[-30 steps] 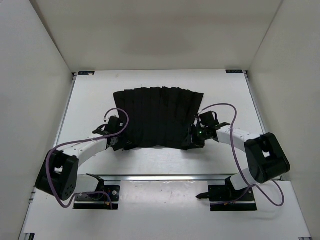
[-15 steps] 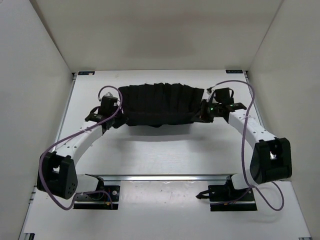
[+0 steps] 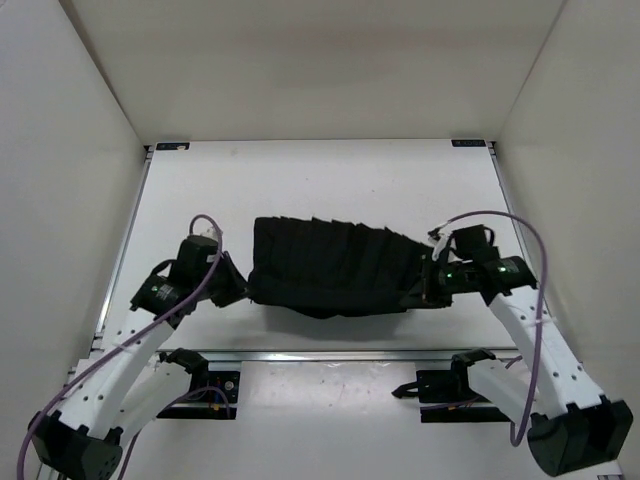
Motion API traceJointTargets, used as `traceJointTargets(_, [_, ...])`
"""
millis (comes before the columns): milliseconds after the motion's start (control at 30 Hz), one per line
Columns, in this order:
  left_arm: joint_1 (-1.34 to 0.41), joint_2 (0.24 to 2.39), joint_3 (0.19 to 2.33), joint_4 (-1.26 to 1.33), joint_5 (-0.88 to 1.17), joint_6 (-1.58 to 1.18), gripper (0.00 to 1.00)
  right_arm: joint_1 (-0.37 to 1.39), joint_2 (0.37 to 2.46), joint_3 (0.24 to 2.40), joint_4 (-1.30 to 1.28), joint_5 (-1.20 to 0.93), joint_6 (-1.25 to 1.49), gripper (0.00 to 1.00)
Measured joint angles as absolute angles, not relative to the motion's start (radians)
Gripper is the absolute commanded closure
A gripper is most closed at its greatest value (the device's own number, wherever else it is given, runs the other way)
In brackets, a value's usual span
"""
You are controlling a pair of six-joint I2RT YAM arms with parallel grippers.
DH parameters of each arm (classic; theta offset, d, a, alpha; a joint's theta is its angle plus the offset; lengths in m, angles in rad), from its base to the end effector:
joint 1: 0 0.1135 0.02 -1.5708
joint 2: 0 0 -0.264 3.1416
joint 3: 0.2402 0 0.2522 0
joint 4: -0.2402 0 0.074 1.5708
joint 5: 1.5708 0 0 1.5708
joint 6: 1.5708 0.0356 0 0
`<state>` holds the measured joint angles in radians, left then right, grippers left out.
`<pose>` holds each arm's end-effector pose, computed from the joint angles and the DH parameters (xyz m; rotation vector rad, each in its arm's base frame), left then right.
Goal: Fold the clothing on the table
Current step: Fold the skirt
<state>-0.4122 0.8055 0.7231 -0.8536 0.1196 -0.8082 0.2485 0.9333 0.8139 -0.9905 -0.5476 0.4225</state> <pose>0.1367 -0.0644 0.2555 -0.4647 2.5780 -0.6215 0.1502 0.0572 0.2625 0.0582 2.7427 0.9374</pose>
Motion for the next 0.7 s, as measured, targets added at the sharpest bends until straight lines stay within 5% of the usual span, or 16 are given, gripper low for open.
traceJointTargets(267, [-0.35,1.178,1.082,-0.766,0.175,-0.8,1.0,0.025,1.176,1.054,-0.973,-0.619,0.373,1.0])
traceJointTargets(300, [-0.344,1.27,1.119,-0.743,0.176,-0.795,0.93,0.004,1.242,1.061,-0.93,-0.622,0.376,1.0])
traceJointTargets(500, [-0.307,1.788,1.327,-0.668,0.205,-0.737,0.52,-0.058,1.557,1.073,-0.782,-0.554,0.4,0.35])
traceJointTargets(700, [-0.23,1.802,1.31,-0.669,0.22,-0.712,0.39,-0.064,1.488,1.106,-0.777,-0.439,0.4,0.21])
